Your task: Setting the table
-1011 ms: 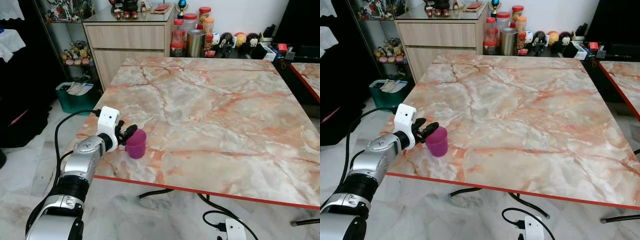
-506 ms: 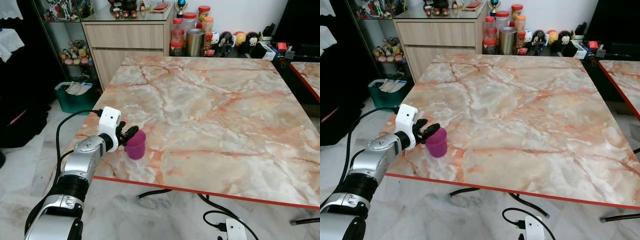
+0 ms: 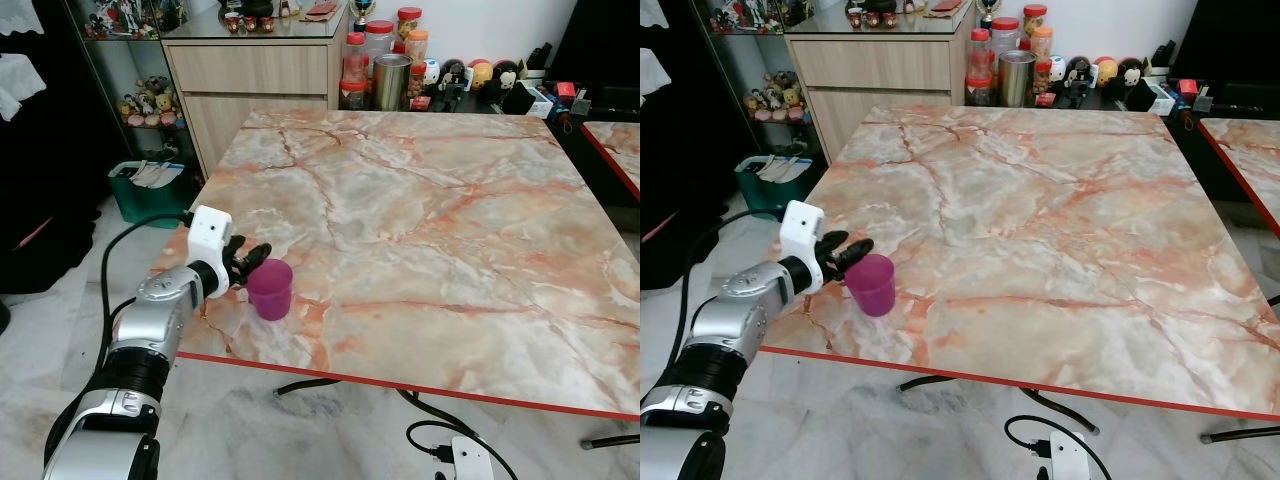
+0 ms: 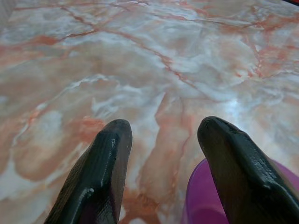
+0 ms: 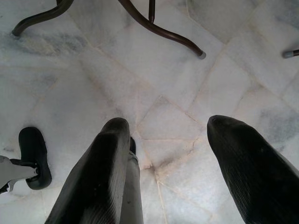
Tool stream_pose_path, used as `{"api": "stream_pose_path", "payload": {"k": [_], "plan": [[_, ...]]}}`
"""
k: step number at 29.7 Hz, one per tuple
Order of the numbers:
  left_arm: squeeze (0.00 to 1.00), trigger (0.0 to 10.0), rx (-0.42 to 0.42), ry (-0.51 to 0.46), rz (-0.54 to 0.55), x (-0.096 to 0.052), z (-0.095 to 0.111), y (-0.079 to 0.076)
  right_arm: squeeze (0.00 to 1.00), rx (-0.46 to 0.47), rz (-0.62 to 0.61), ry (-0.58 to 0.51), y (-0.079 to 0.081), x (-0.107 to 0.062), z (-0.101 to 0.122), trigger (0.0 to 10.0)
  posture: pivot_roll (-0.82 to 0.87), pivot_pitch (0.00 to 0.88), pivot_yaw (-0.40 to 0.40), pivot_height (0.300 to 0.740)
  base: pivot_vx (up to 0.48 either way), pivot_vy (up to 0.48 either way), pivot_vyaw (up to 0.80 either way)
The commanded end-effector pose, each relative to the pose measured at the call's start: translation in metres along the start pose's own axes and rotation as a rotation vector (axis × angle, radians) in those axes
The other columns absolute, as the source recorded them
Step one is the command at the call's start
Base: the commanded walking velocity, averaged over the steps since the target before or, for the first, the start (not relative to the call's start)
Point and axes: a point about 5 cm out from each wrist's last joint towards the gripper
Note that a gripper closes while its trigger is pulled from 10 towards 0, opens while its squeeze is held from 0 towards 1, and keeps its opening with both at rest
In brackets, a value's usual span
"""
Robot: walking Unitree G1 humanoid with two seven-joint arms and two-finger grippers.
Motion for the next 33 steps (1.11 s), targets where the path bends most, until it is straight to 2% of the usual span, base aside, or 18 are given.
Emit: {"api": "stream_pose_path", "payload": {"k": [1,12,21,33], "plan": [[0.00,10.0,0.007,-0.005,-0.013,-0.006,-0.001,0.003,0.00,0.005,0.001,-0.002,0.001,0.000,0.002,10.0,0.04,0.000,0.013,0.719,0.000,0.000,0.00],[0.00,10.0,0.020,0.000,-0.042,-0.015,-0.004,0.004,0.00,0.000,-0.001,-0.008,-0.001,0.001,0.005,10.0,0.04,0.000,0.004,0.719,0.000,0.000,0.00],[0.00,10.0,0.026,0.017,-0.079,-0.012,-0.008,-0.004,0.00,0.000,0.001,-0.010,0.000,0.001,0.007,10.0,0.04,0.000,0.006,0.719,0.000,0.000,0.00],[0.00,10.0,0.029,0.028,-0.098,-0.011,-0.010,-0.008,0.00,-0.001,0.004,-0.011,0.001,0.001,0.007,10.0,0.04,0.000,0.008,0.719,0.000,0.000,0.00]]}}
Point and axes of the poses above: a point about 5 cm out from each wrist's last joint towards the gripper, its own x axis pointing out of the wrist towards the gripper, its own z axis along the axis of the wrist's last joint, y = z × x, and after that the axes turned 9 degrees about x, right-handed
